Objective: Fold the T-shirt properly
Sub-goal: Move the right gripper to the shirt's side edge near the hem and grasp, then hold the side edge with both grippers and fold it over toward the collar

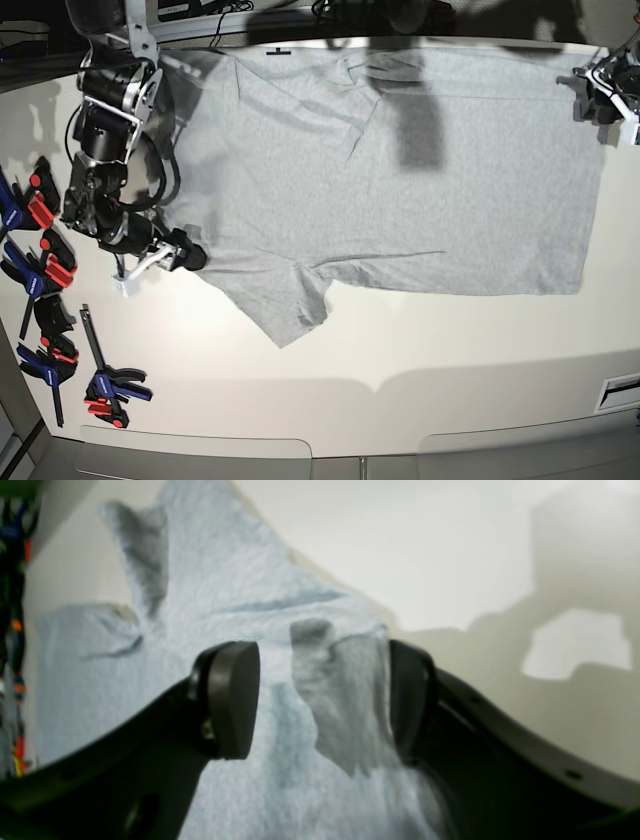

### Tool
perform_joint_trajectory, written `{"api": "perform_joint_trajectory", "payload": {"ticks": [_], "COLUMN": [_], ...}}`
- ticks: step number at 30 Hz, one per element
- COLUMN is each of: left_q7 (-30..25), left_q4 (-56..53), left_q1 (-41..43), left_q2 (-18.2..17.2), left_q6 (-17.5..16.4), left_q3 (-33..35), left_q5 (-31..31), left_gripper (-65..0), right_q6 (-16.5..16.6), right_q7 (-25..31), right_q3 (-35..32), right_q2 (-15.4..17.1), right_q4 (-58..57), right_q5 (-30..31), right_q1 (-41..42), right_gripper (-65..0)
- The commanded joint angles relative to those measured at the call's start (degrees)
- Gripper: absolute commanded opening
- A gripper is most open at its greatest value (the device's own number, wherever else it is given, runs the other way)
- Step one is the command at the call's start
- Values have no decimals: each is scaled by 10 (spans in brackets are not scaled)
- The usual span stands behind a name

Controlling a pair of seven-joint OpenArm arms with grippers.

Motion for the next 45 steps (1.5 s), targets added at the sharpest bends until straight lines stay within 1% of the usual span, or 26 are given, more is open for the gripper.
{"api": "perform_joint_trajectory", "payload": {"ticks": [1,2,3,4,5,7,8,11,14,15,16,17,19,20,22,24,27,29,31,36,42,45], "left_q7": [-12,-13,-13,-13,-13,-14,-15,-17,-17,-17,-17,-17,-18,-21,-42,-66,-89,-100,-106,-108,-109,-118], "left_q4": [7,7,7,7,7,5,3,-38,-137,-182,-233,-289,-407,-467,-583,-689,-818,-878,-908,-916,-915,-915], "left_q1": [0,0,0,-1,-5,-21,-36,-116,-228,-268,-308,-353,-445,-490,-575,-650,-728,-753,-757,-752,-752,-753], "left_q2": [-11,-11,-11,-11,-11,-11,-11,-12,-15,-20,-27,-35,-52,-60,-72,-76,-76,-76,-76,-65,-18,4], "left_q6": [2,2,3,3,5,14,16,17,15,10,1,-5,-5,-6,-12,-12,-11,-11,-11,-11,-12,-13], "left_q3": [-5,-5,-5,-5,-5,-5,-5,-5,-2,1,7,18,47,65,104,139,172,186,189,189,189,189], "left_q5": [-5,-5,-5,-5,-5,-5,-5,-5,-10,-25,-39,-48,-53,-52,-50,-43,-16,-5,-5,-5,-5,-5], "left_gripper": [-458,-458,-458,-458,-458,-458,-458,-458,-458,-457,-442,-416,-348,-326,-319,-319,-319,-319,-320,-326,-328,-328], "right_q6": [-6,-8,-11,-14,-16,-16,-18,-18,-18,-18,-18,-18,-18,-18,-18,-18,-18,-18,-18,-18,-18,-18], "right_q7": [-17,-12,-10,-8,-3,9,9,18,29,30,30,30,30,30,29,29,27,26,26,26,27,27], "right_q3": [-13,-23,-30,-35,-36,-36,-35,-35,-35,-35,-35,-35,-35,-35,-35,-35,-35,-35,-35,-35,-35,-35], "right_q2": [0,0,2,2,2,2,2,2,2,2,2,2,2,2,2,2,2,2,2,2,2,1], "right_q4": [1,1,1,1,1,1,1,1,1,1,1,1,1,1,1,1,1,1,1,1,1,1], "right_q5": [-18,-18,-19,-23,-31,-43,-46,-46,-46,-46,-46,-46,-46,-46,-46,-46,-46,-46,-45,-44,-44,-44], "right_q1": [5,5,5,5,5,5,5,5,5,5,5,5,5,5,5,5,5,5,5,5,5,5], "right_gripper": [-276,-286,-315,-364,-434,-615,-650,-650,-650,-650,-650,-650,-650,-650,-650,-650,-650,-650,-650,-650,-650,-650]}}
